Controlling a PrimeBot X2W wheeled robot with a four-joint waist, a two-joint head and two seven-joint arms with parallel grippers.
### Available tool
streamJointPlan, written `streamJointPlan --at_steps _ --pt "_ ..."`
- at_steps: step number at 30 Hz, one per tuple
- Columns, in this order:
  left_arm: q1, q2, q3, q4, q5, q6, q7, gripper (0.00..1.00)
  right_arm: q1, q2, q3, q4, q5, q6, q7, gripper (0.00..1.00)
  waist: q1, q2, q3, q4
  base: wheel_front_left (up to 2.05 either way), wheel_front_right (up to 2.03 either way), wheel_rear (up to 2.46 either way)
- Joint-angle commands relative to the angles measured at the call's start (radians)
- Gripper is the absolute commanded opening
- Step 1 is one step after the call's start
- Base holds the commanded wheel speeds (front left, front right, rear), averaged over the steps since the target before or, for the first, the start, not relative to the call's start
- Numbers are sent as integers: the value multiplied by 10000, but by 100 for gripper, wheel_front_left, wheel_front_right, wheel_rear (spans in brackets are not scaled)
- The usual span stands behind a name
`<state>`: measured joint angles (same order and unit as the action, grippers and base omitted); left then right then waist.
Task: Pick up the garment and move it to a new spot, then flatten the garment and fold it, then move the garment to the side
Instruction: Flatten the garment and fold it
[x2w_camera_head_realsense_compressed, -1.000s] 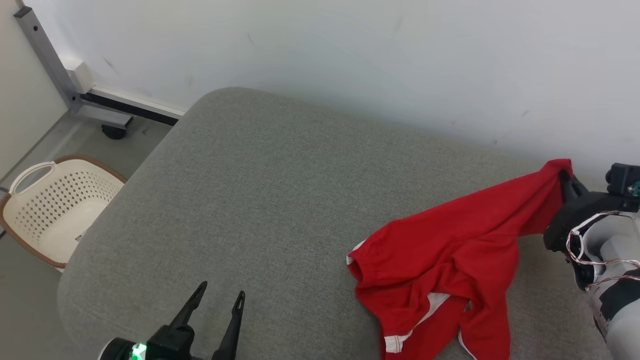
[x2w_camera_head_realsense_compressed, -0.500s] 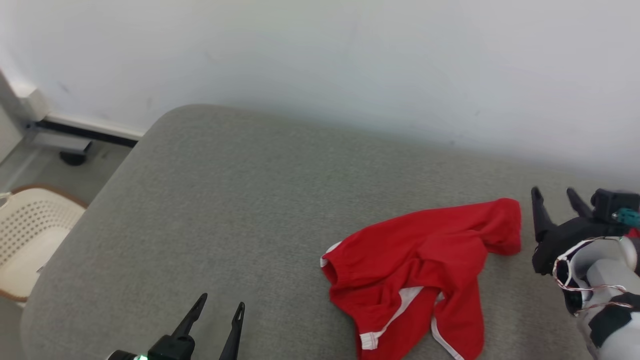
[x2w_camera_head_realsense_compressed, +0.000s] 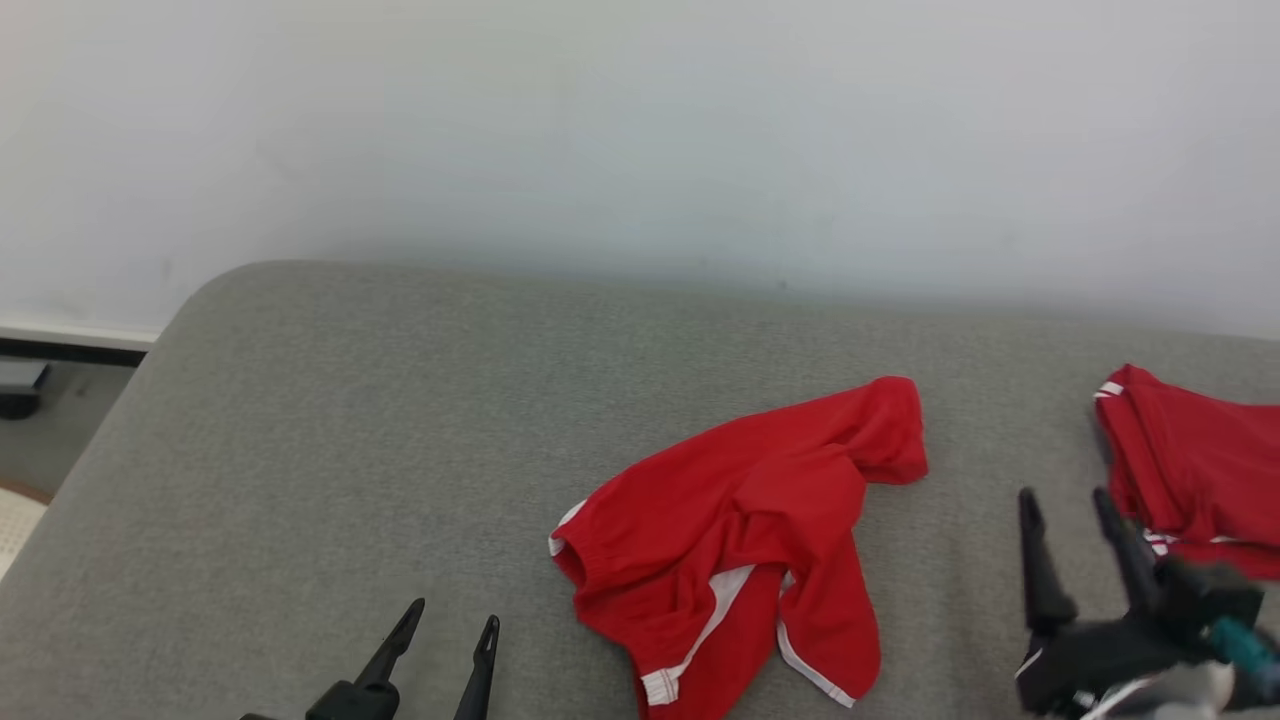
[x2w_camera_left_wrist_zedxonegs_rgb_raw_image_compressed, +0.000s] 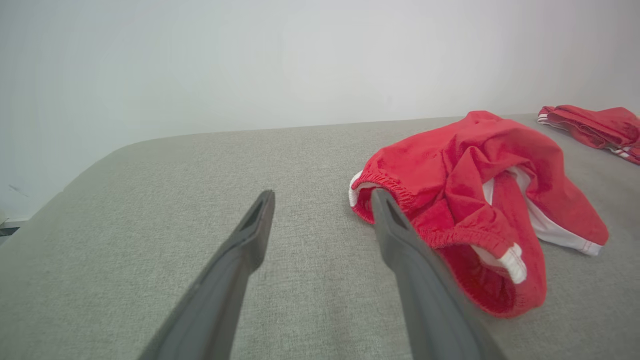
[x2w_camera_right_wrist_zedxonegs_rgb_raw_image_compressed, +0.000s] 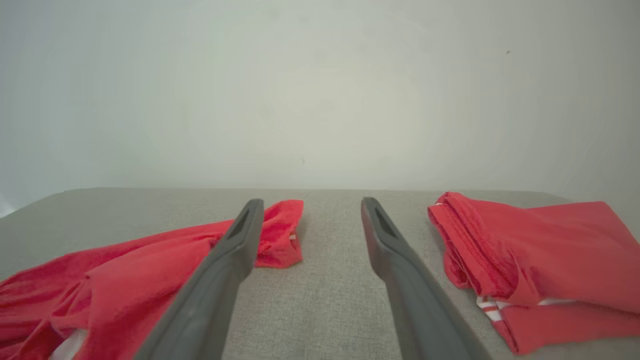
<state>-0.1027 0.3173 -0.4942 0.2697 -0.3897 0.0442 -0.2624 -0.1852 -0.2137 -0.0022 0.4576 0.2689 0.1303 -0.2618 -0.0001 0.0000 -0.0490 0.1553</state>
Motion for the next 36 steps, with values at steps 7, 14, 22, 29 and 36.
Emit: streamJointPlan --at_steps 7,14,22,29,36 --pt "196 -432 -296 403 -67 -264 -25 100 1638 1015 309 -899 -297 3 -29 100 1 0 66 -362 0 0 0" --pt "112 -1101 -983 1075 -125 -741 -17 100 2064 1402 1406 -154 -97 3 23 100 1 0 104 -432 0 0 0" --pt "-322 -1890 -1495 2250 -254 -1201 -20 100 1665 1517 2305 1111 117 3 2 100 1 0 208 -519 0 0 0" --pt "-712 -2301 -1625 2877 -319 -1389 -22 100 904 1582 2965 2099 386 4 -32 100 1 0 353 -595 0 0 0" --pt "-1067 -2506 -1548 3482 -505 -1581 -24 100 295 1621 3417 2816 759 4 -42 100 1 0 402 -515 0 0 0"
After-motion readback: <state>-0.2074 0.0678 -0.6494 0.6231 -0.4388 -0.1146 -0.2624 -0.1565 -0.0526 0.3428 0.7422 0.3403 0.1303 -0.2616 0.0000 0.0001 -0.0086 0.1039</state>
